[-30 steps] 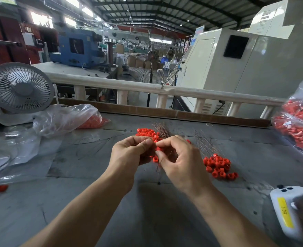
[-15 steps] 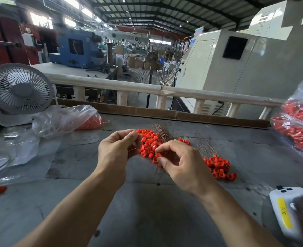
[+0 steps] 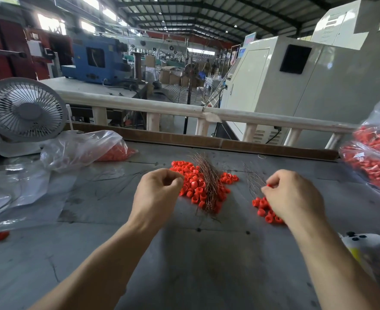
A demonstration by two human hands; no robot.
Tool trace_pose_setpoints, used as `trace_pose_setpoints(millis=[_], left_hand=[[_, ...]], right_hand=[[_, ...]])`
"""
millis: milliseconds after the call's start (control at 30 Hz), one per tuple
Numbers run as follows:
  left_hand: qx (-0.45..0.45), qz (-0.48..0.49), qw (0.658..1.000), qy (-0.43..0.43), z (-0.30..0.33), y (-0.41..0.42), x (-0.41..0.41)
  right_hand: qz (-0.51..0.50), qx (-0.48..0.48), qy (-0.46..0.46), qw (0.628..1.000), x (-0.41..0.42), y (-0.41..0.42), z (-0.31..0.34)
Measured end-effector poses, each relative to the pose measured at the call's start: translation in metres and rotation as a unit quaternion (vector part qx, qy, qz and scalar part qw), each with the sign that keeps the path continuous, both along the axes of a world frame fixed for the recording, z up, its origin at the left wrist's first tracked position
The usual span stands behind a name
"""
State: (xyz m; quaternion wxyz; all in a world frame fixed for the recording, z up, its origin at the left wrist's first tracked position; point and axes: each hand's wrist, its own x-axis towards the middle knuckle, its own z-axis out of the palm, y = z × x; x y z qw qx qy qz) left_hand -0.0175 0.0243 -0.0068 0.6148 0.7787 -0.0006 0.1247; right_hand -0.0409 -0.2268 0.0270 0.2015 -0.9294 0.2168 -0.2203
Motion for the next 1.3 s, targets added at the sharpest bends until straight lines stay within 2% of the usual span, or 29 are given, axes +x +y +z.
trace_pose_setpoints(millis=[133,200,333,433,667,1067,1200,1300], left_hand=[[0.133,0.002,0.991,-0.01,-0.007,-0.004,-0.001],[0.159,0.002,0.987,-0.017,-0.009,-0.005,-0.001],[0.168,0.006,0.986,-0.02,-0.009,-0.005,0.0],[0.165,-0.002,0.986,-0.022,-0.009,-0.006,-0.001],[0.151,-0.008,0.988,-0.024,-0.007,-0.005,-0.002],[0.178,-0.004,0.984,-0.017,-0.01,-0.005,0.0],[0.214,-0.01,0.977,-0.025,-0.012,-0.006,0.001],[0.236,-0.012,0.971,-0.034,-0.014,-0.007,0.0]], right_hand=[[-0.038,-0.074,0.121,0.989,0.0,-0.016,0.006],[-0.037,-0.095,0.138,0.985,0.0,-0.017,0.005],[0.021,-0.097,0.033,0.995,0.004,-0.006,-0.002],[0.059,-0.111,0.055,0.991,0.01,0.007,-0.012],[0.047,-0.16,0.102,0.981,0.018,0.016,-0.022],[-0.05,-0.026,0.021,0.998,0.009,0.007,-0.011],[-0.047,0.007,0.049,0.998,0.015,0.001,-0.018],[-0.013,-0.034,0.008,0.999,0.021,-0.002,-0.021]])
